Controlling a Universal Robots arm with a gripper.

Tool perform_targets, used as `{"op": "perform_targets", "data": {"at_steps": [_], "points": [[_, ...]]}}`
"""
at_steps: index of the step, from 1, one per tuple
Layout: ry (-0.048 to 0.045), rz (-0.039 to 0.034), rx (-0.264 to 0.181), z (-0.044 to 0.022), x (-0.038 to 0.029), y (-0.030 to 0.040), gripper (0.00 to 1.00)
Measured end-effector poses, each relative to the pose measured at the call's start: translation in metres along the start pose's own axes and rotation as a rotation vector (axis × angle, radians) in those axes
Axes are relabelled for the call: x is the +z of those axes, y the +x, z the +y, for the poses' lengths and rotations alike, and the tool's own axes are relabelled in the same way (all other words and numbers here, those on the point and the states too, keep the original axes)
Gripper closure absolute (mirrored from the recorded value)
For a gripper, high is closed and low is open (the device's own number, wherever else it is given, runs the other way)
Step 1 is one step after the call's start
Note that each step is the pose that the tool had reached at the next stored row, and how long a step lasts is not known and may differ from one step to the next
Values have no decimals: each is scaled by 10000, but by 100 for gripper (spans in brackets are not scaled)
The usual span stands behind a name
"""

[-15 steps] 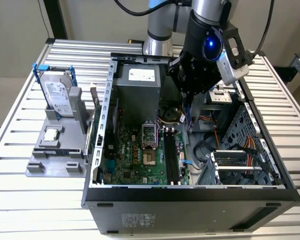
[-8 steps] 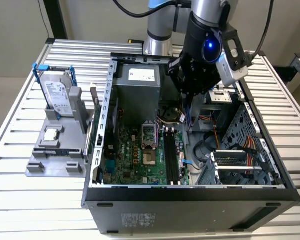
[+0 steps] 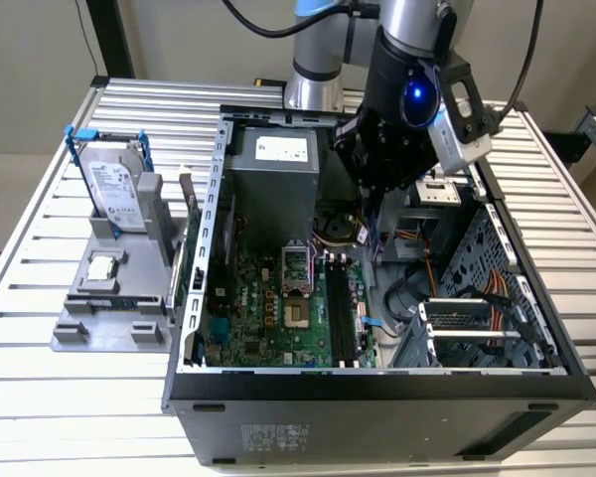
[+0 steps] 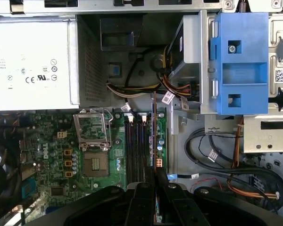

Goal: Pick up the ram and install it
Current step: 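Insert the ram into the slot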

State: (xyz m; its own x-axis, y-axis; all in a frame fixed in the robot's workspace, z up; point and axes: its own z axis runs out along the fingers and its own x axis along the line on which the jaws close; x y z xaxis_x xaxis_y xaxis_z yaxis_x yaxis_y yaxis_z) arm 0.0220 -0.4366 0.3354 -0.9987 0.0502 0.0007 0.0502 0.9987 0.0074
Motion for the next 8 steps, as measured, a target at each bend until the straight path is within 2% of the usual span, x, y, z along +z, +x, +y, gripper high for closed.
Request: {"op": "perform_targets", "data": {"at_steps": [8], "points": [[0,0,1,0,18,1,100]]}}
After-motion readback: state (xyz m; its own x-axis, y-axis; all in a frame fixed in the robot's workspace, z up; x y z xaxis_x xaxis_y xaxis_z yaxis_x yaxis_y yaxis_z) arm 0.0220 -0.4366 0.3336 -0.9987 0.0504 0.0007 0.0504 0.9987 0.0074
